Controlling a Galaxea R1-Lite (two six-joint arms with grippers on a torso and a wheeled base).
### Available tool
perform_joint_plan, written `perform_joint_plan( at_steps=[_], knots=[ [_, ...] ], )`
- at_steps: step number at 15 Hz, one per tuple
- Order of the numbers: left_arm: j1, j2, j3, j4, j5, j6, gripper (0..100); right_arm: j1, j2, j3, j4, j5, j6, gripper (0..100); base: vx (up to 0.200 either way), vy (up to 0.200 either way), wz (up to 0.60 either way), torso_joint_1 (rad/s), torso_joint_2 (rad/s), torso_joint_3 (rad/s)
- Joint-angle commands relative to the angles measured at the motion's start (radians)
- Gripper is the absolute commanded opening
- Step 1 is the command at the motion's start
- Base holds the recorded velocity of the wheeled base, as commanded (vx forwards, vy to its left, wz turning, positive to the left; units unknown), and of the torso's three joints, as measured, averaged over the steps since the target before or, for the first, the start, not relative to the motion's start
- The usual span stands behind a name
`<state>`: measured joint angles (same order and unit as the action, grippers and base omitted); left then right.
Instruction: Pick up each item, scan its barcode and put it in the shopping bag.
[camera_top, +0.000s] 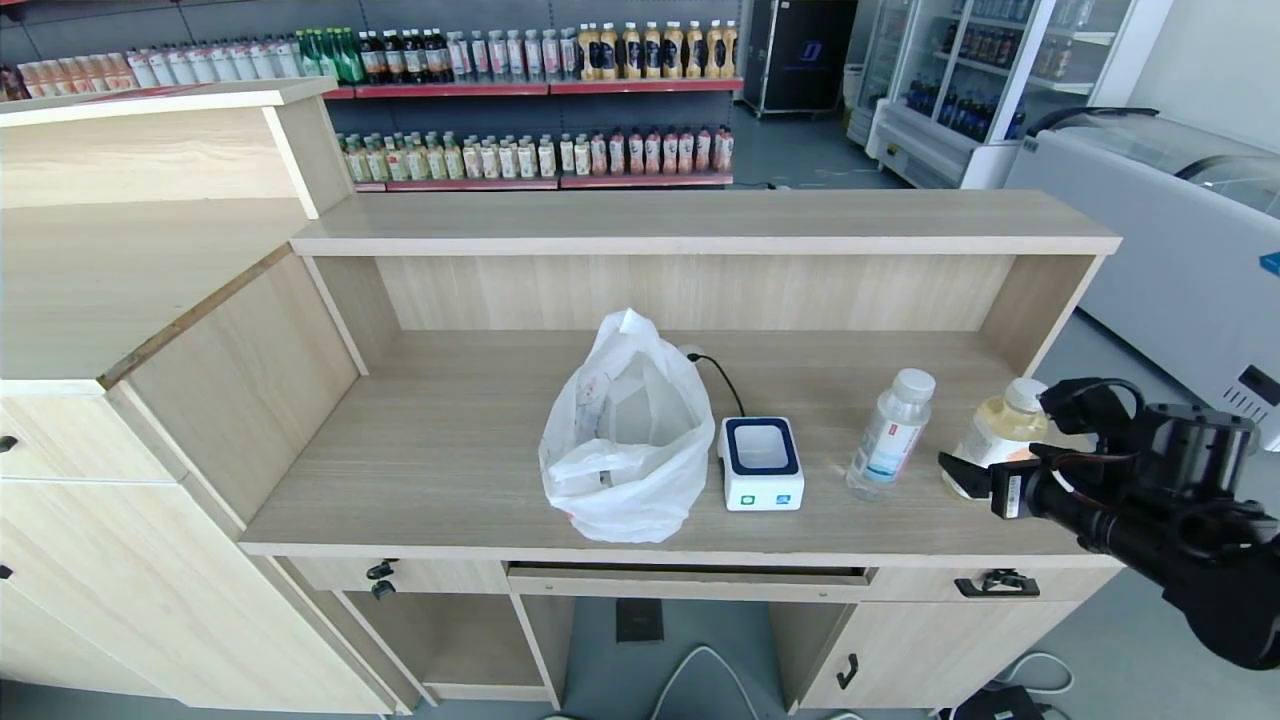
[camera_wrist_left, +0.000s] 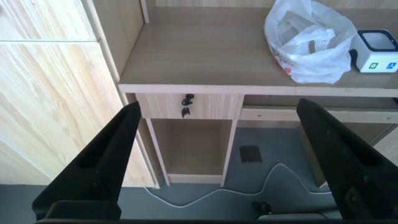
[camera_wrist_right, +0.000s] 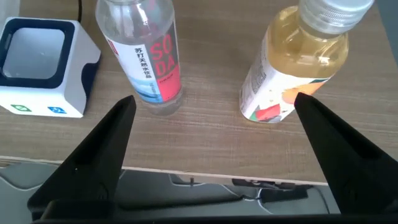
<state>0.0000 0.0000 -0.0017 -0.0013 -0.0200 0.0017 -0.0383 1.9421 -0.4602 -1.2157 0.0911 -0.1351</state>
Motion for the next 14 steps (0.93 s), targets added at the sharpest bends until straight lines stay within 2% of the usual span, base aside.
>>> perform_joint_plan(
  at_steps=[1, 7, 14],
  knots=[
    [0.0, 0.0, 0.0, 0.0, 0.0, 0.0, 100, 0.003, 0.12, -0.037, -0.044, 0.021, -0.011, 100, 0.0, 0.0, 0.0, 0.0, 0.0, 0.0],
    [0.0, 0.0, 0.0, 0.0, 0.0, 0.0, 100, 0.037, 0.242, -0.184, -0.073, 0.127, -0.015, 100, 0.0, 0.0, 0.0, 0.0, 0.0, 0.0],
    [0.0, 0.0, 0.0, 0.0, 0.0, 0.0, 100, 0.08, 0.345, -0.307, -0.071, 0.15, -0.011, 100, 0.0, 0.0, 0.0, 0.0, 0.0, 0.0]
  ],
)
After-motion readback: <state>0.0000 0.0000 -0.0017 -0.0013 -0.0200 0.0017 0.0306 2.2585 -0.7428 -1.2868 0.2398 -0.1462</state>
